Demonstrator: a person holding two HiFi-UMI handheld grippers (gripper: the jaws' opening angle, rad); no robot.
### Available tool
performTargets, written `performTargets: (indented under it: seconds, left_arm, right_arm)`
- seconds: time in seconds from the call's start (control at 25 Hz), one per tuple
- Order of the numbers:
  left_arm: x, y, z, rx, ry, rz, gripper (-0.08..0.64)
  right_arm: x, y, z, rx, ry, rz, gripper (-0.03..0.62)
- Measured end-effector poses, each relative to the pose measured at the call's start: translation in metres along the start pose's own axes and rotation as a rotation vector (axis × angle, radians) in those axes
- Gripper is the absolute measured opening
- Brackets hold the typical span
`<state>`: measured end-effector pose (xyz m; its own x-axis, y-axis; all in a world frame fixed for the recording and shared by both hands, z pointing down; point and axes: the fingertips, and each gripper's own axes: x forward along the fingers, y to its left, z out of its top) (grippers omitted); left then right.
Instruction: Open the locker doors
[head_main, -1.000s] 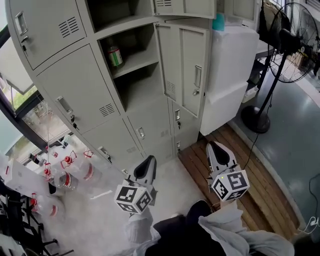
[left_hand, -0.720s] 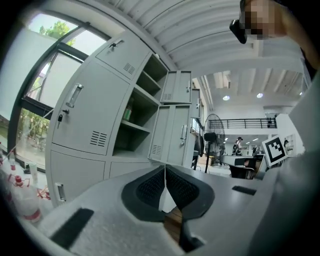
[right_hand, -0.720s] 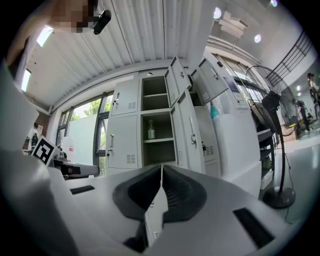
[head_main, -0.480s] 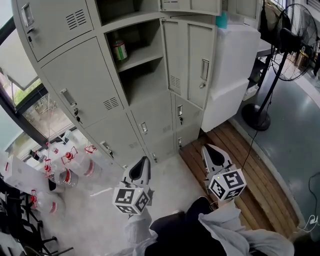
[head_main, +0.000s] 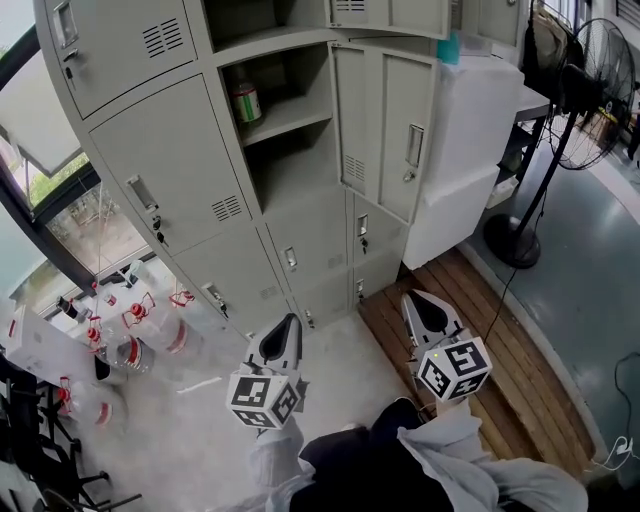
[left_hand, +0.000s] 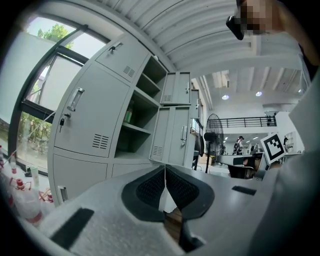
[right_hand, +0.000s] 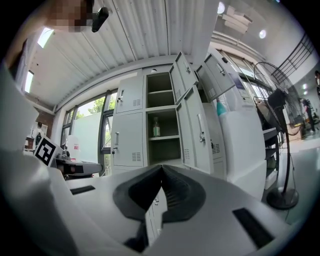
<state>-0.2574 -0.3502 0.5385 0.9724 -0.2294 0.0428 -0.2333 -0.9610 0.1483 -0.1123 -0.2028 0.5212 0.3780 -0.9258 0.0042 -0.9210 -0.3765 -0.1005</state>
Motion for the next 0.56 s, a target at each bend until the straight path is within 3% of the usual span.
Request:
performTargets:
  seconds: [0.56]
  left_arm:
    - [0.0005, -0.0054, -0.0026, -0.003, 0.014, -0.017, 0.013]
  right_arm:
    - [0.0020, 0.0060, -0.0032, 0.023, 0.011, 0.022, 0.000]
